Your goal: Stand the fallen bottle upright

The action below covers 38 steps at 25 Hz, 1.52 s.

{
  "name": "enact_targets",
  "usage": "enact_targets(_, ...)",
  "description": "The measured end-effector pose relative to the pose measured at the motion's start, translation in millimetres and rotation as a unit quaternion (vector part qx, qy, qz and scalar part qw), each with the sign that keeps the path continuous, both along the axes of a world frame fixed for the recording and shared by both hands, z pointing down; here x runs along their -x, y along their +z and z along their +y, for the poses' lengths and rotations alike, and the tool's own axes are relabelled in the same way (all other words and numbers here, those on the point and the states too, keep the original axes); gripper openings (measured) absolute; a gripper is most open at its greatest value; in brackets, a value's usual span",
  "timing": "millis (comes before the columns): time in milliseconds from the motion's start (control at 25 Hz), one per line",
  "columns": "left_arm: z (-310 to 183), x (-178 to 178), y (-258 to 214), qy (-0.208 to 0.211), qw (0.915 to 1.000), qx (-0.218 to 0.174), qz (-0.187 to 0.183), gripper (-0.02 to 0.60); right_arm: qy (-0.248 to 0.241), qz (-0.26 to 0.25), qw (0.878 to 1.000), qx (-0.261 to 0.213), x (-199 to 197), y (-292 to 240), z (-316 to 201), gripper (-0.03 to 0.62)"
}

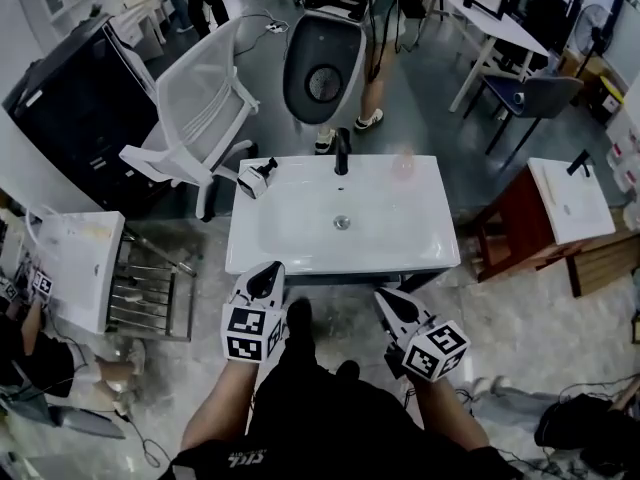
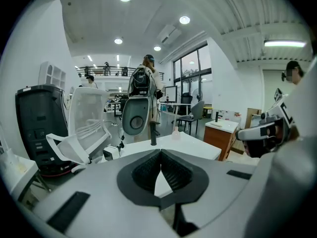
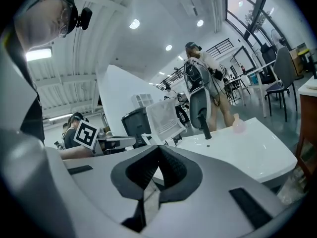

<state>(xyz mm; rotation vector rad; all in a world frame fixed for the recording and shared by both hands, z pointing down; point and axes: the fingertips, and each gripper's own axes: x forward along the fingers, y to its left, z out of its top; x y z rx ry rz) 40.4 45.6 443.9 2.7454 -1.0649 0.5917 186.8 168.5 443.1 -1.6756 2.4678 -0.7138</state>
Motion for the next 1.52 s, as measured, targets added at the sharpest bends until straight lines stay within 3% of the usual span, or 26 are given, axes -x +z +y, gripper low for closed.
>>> enact_targets(320, -122.2, -7.5, 14.4, 0.005, 0.9999, -0.002, -0.012, 0.009, 0.0, 0.016, 1.0, 0.024, -1.5, 3.1, -122.6, 0.014)
enact_targets(480, -195.4, 7.5, 16.9, 0.001, 0.9998, -0.012, -0.019, 0.009, -0.026, 0.023, 0.999, 0.031, 22.5, 3.2, -201.0, 0.014)
enact_targets(680, -263.4, 29.4, 33.7, 0.005, 0.9996, 0.009, -0.026, 0.013, -0.053, 0.035, 0.997, 0.039, 52.3, 8.0, -279.3, 0.014)
enact_targets(880, -294.6, 33.2, 60.9, 0.021, 0.9973, 0.044, -0.056, 0.13, -0.063, 0.039, 0.996, 0.055, 64.4, 20.6, -323.3, 0.014)
enact_targets(1160, -317.8, 18.7, 95.3, 0.023, 0.9914, 0.088, -0.095, 0.228, -0.112, 0.092, 0.986, 0.077, 62.0, 41.5, -367.5, 0.014)
enact_targets(1520, -353.4, 11.3, 130.9, 0.005, 0.9857, 0.106, -0.131, 0.273, -0.158, 0.115, 0.977, 0.086, 57.5, 84.6, -427.4, 0.051)
